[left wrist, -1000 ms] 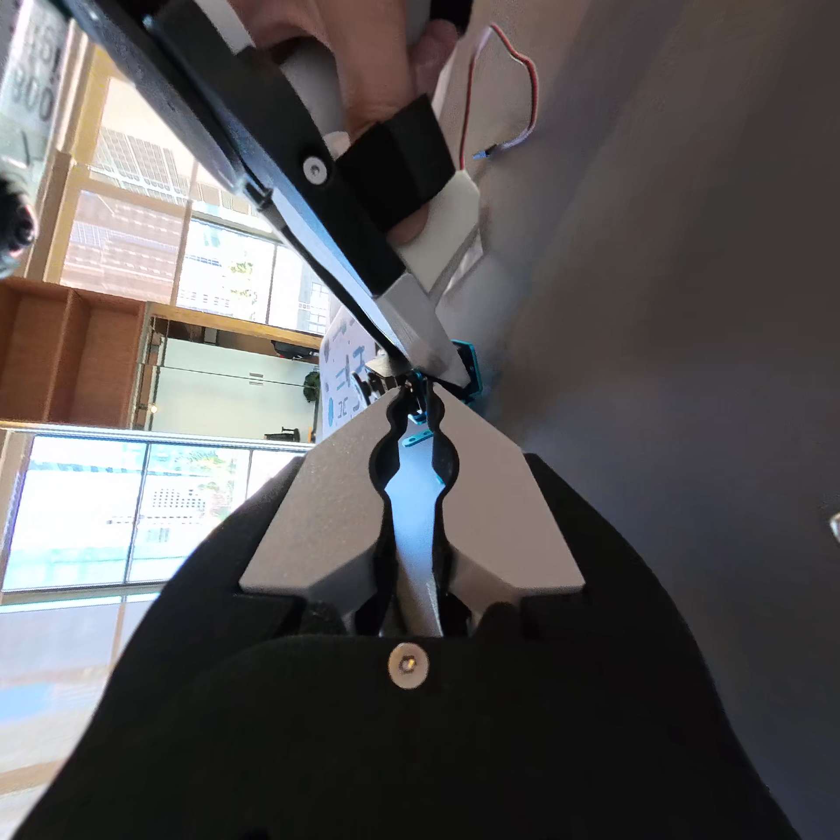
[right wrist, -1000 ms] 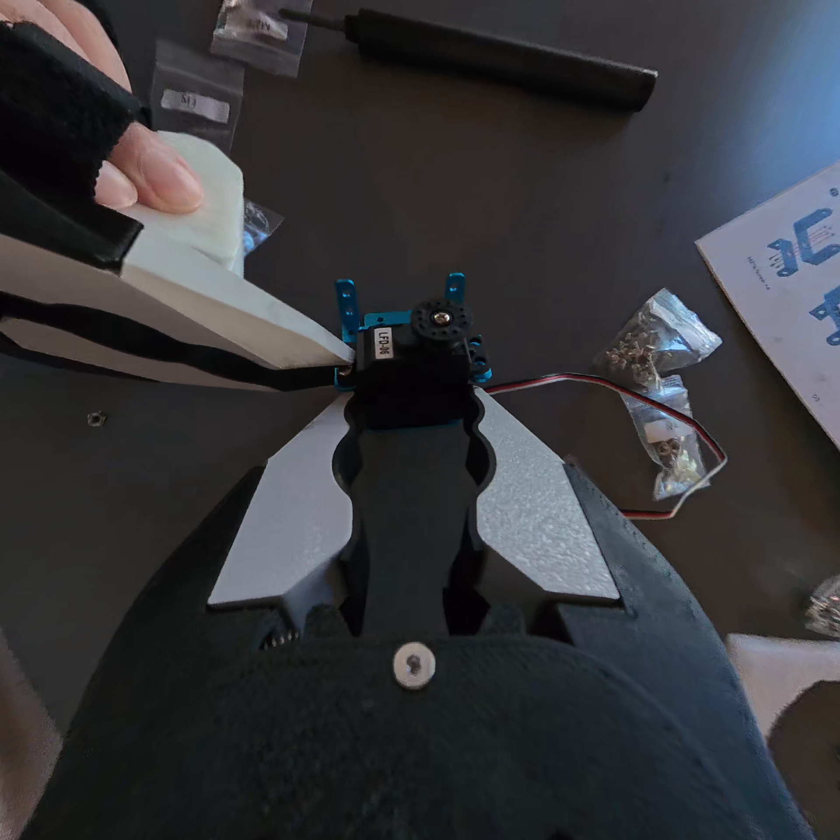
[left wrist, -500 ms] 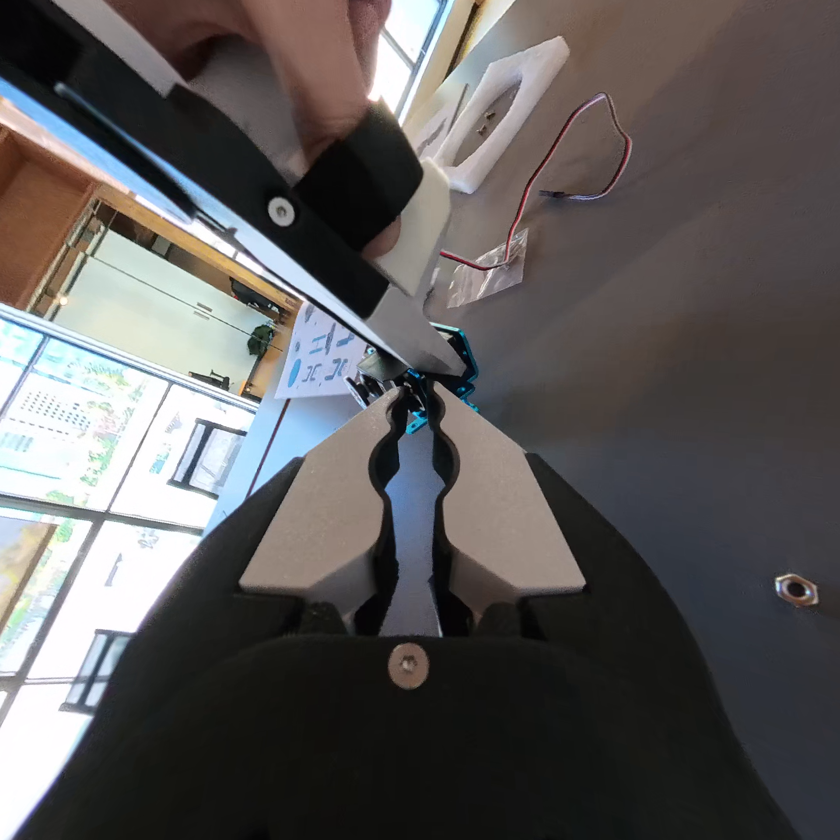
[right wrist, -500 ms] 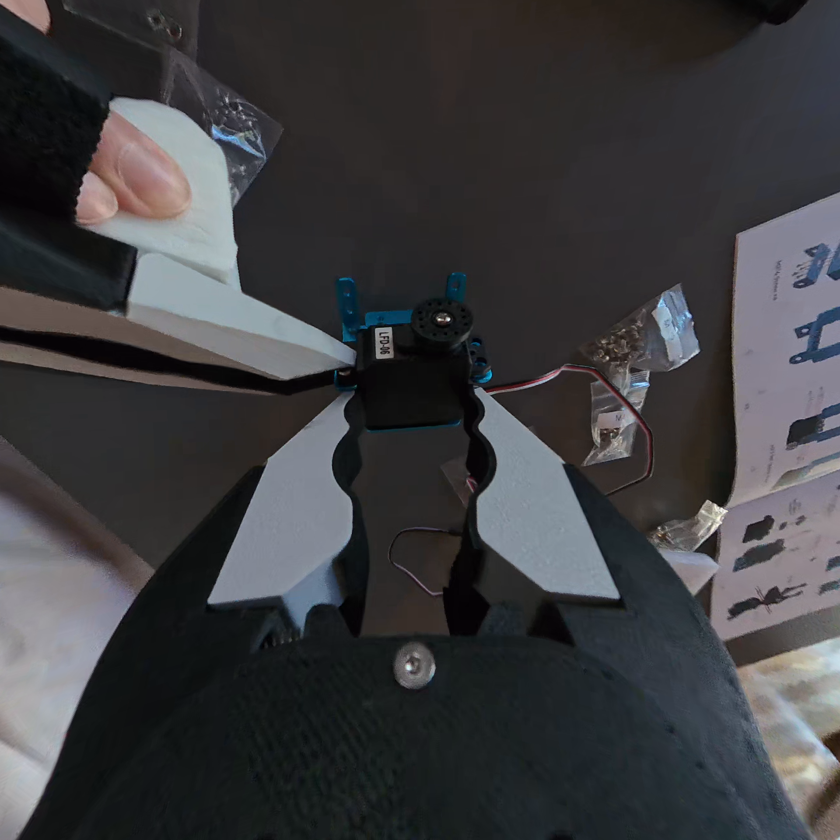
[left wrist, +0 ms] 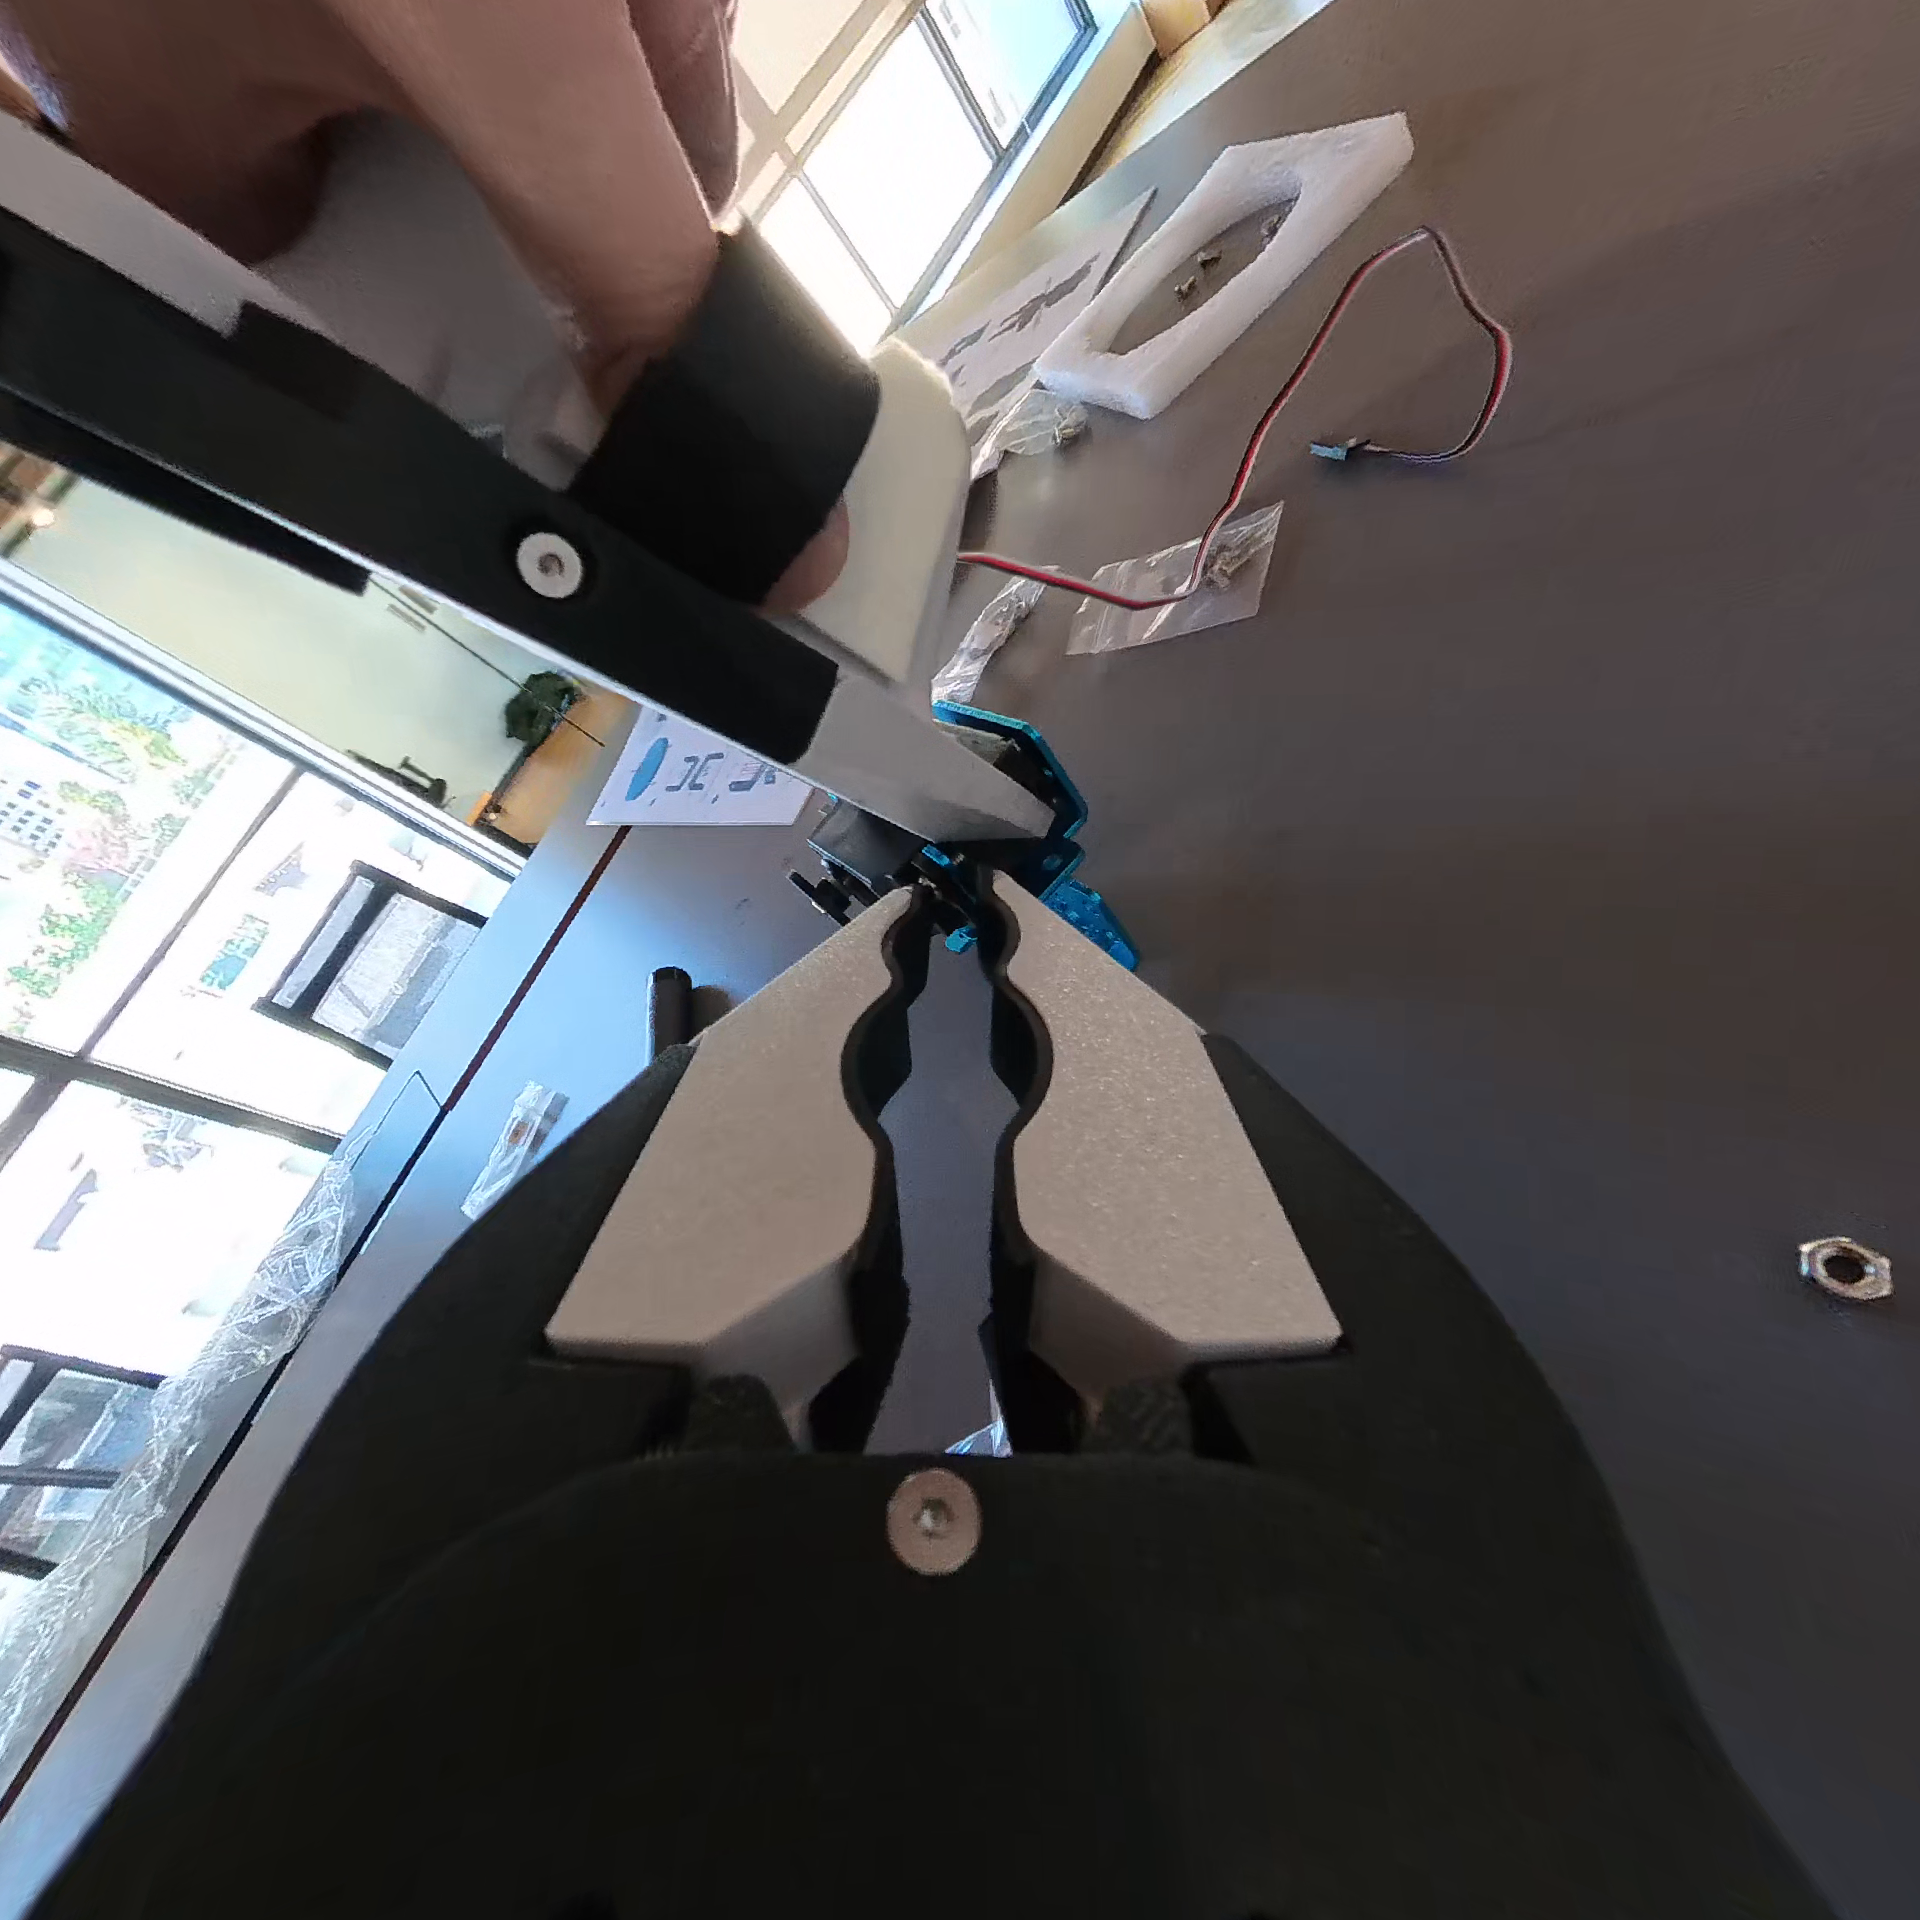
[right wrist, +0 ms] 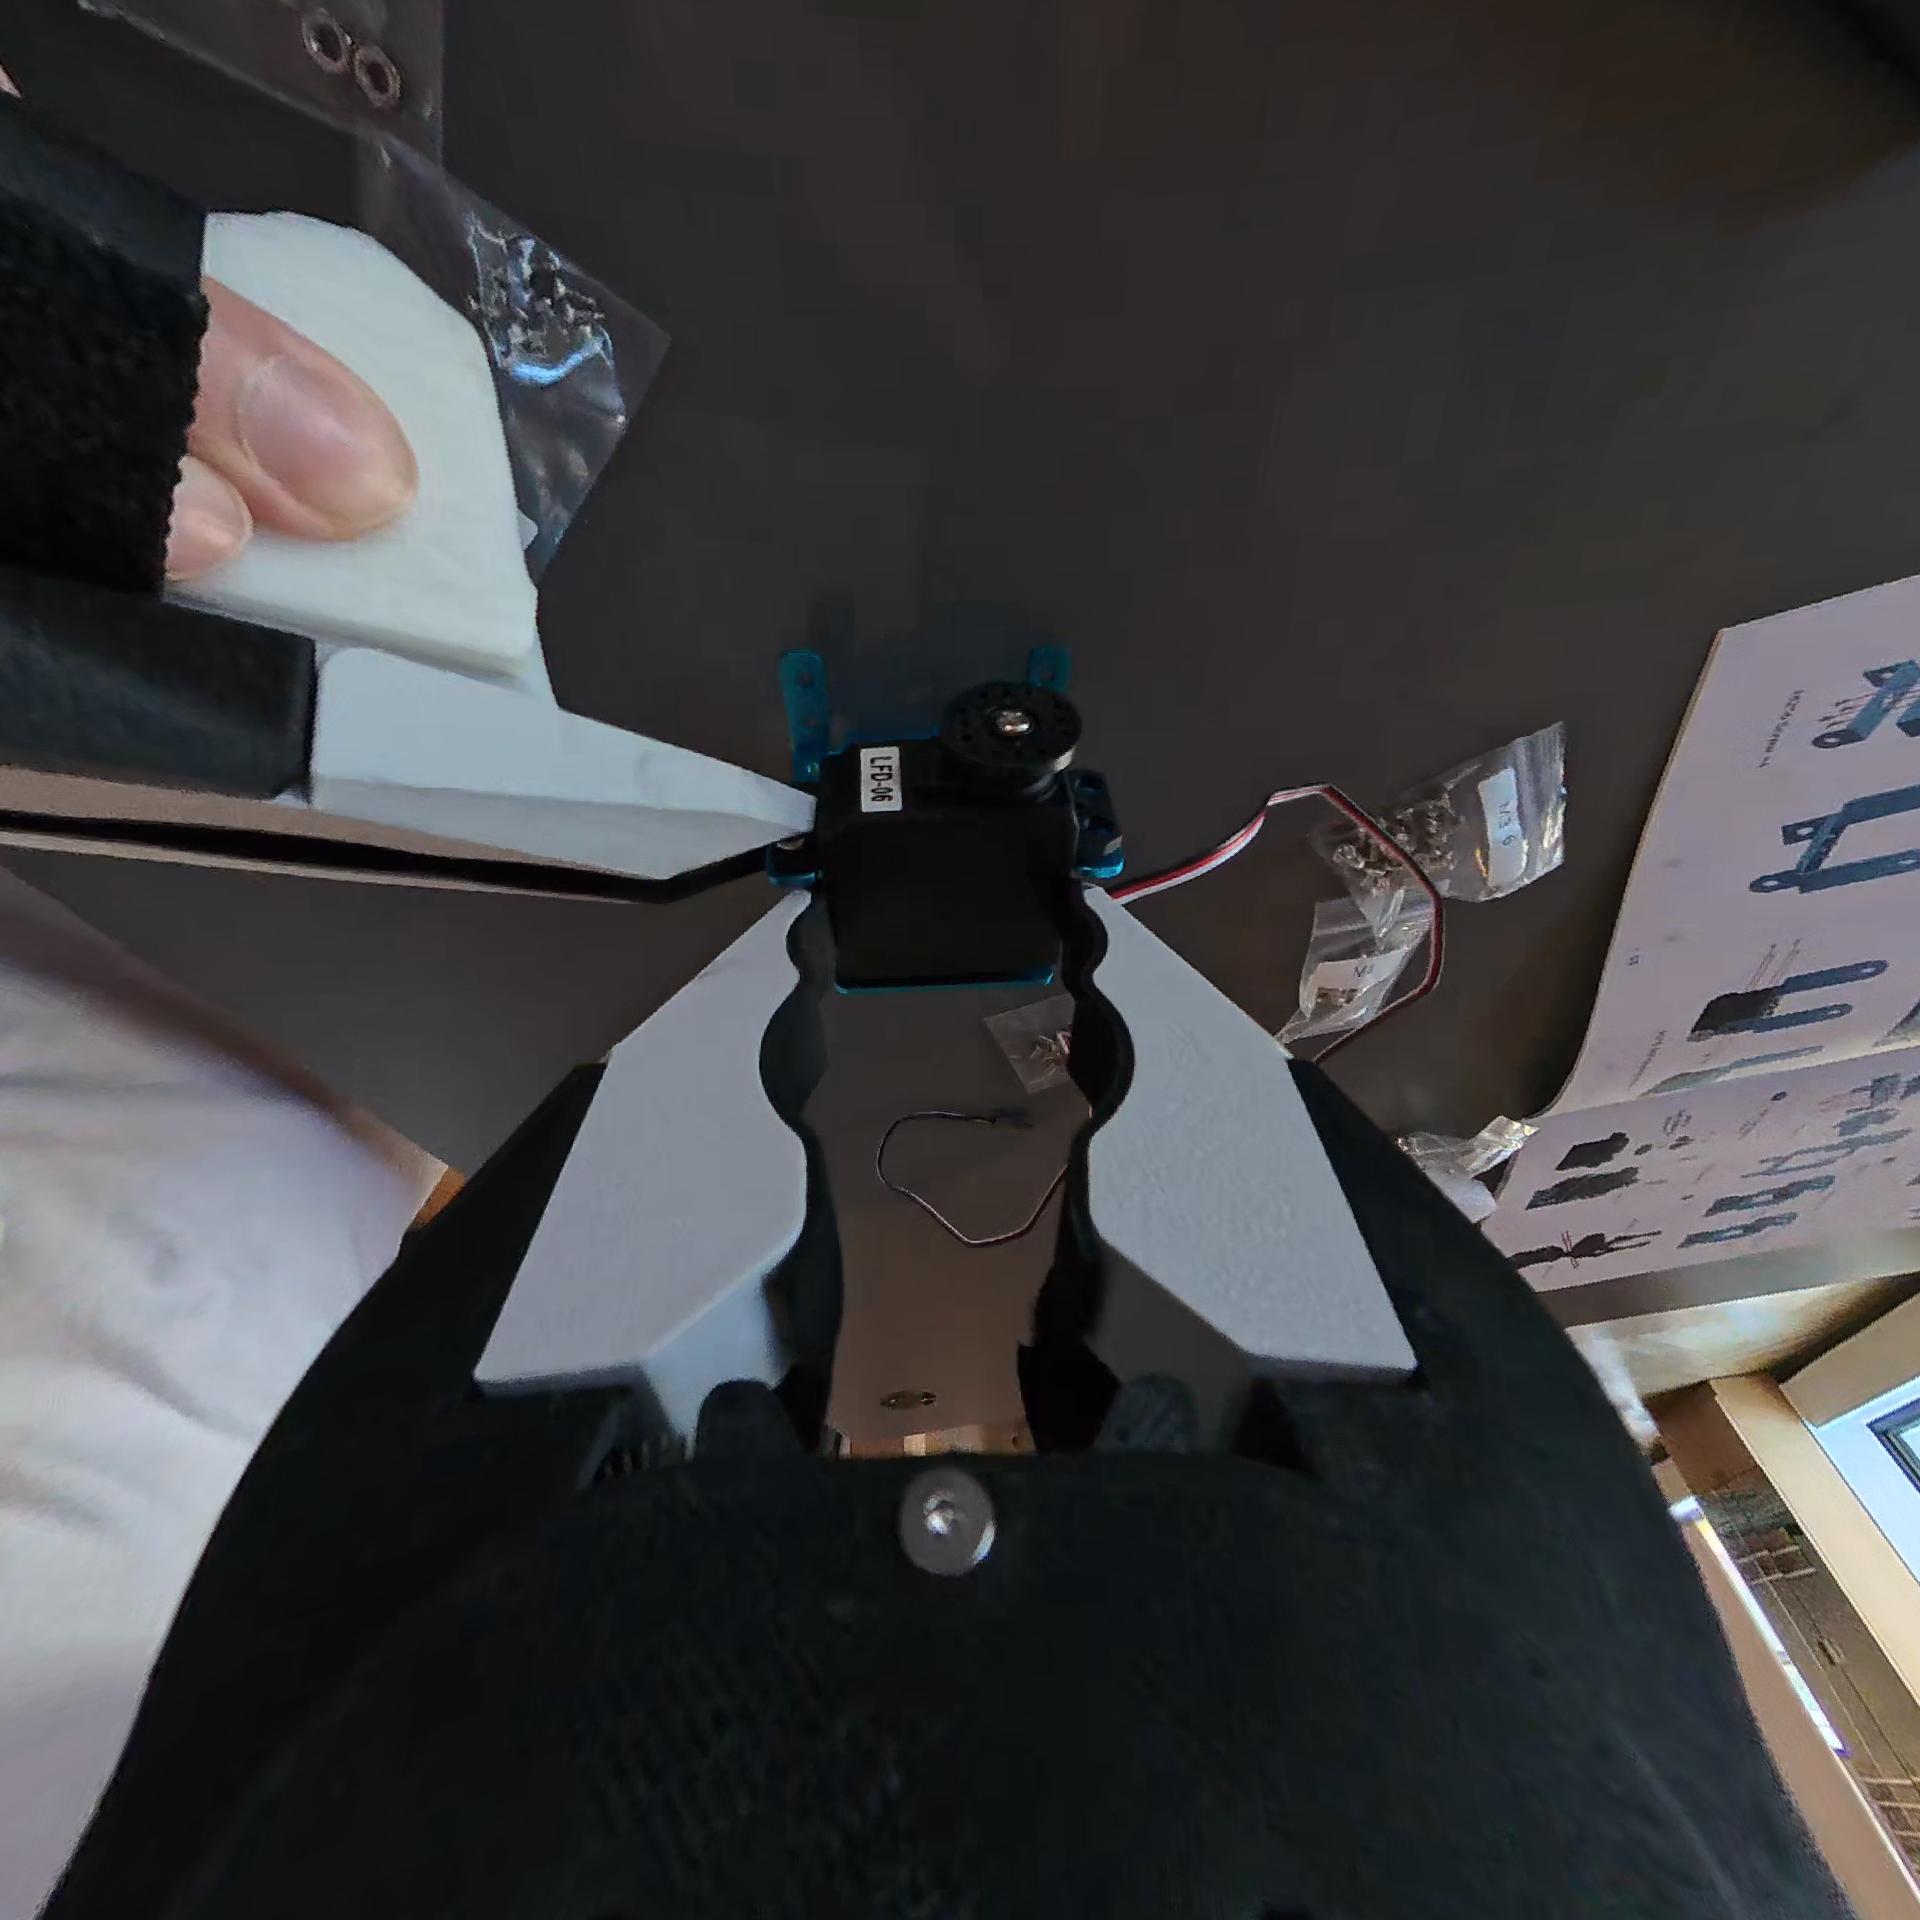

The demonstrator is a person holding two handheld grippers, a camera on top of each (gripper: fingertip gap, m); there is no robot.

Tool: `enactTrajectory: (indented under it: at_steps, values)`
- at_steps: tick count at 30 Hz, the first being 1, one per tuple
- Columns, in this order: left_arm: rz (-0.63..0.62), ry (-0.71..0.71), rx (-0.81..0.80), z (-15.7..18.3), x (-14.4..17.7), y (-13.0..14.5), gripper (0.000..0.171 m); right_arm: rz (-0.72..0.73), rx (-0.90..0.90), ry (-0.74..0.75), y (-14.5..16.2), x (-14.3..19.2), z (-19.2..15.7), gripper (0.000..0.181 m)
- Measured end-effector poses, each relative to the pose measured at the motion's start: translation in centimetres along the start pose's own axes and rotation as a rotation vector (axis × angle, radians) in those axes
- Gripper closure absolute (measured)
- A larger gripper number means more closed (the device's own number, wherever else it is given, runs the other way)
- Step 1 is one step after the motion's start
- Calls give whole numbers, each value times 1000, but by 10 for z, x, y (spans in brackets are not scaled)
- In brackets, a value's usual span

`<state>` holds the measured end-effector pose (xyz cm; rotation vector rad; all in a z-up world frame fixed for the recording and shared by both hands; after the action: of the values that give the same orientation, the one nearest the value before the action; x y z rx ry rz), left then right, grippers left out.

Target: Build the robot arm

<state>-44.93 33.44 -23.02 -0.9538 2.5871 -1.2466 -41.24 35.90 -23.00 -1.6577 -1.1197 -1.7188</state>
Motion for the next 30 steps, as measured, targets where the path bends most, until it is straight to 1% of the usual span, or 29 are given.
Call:
enactTrajectory:
  at_steps: [4,15,30]
  values:
    - [4,-11,-23,1,1,0,163,9,14,-21,0,-1,-1,137]
    - [3,-6,6,-1,3,3,163,73,41,-78,-3,-1,-3,136]
    - [16,0,32,-2,3,2,164,113,59,-126,5,6,-1,128]
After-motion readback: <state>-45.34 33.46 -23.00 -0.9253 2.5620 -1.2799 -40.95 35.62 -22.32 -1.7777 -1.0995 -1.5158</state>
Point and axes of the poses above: each gripper's, where its closed fingertips meet, x back along the fingers, y out of its underside, z = x × y across the jaws, the point moved 2 cm from there along x, back along the fingers, and after that the axes turned 9 degrees about -y, right-handed, at the moved point
